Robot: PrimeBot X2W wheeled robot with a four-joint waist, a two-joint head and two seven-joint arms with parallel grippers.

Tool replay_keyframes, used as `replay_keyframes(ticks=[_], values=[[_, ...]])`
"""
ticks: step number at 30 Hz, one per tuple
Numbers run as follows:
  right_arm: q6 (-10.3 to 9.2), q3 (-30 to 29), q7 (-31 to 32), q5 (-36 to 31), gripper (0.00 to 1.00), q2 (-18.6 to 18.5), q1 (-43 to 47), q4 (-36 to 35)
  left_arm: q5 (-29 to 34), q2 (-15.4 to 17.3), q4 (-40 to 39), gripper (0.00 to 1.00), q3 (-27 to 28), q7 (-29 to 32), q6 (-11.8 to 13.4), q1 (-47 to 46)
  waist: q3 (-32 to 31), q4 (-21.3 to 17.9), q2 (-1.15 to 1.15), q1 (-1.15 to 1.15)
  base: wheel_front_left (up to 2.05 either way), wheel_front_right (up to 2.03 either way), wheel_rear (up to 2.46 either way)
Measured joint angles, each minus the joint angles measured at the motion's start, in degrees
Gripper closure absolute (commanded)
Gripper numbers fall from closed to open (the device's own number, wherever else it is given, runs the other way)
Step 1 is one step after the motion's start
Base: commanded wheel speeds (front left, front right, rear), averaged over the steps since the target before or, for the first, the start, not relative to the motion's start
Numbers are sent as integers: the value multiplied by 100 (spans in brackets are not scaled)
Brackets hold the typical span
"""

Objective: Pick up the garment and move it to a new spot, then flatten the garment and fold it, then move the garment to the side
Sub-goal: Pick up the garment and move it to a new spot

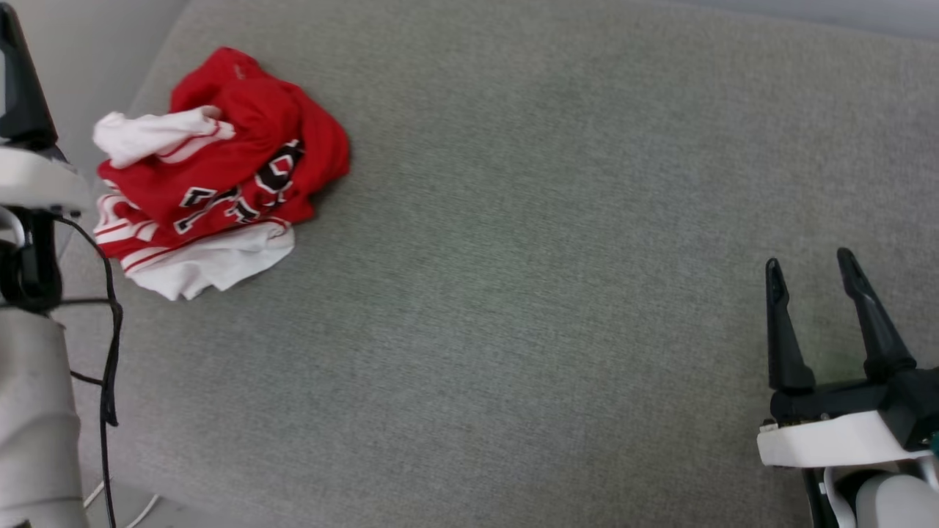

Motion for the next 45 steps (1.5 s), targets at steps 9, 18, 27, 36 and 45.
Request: replay_keyframes(ticks=[9, 18, 27, 36, 45], values=[[0, -52, 0, -105, 0, 0, -206, -167, -2189, 1301, 627, 0, -1902, 2732, -15, -764, 567, -449, 0, 0, 0, 0, 0], [0, -4, 0, -167, 0, 0, -304, -197, -3793, 2112, 412, 0, -3019, 5269, -15, -851, 827, -644, 0, 0, 0, 0, 0], [0, 63, 0, -182, 0, -10, -424, -114, -4323, 1952, 1159, 0, -3656, 5749, -12, -801, 991, -860, 0, 0, 0, 0, 0], [0, 47, 0, -82, 0, -10, -400, 18, -4379, 1973, 1322, 100, -4354, 5398, -9, -962, 742, -883, 0, 0, 0, 0, 0], [0, 38, 0, 236, 0, -5, -199, 68, -4203, 2513, 680, 100, -4951, 4784, -14, -1611, 194, -841, 0, -1, 0, 0, 0]])
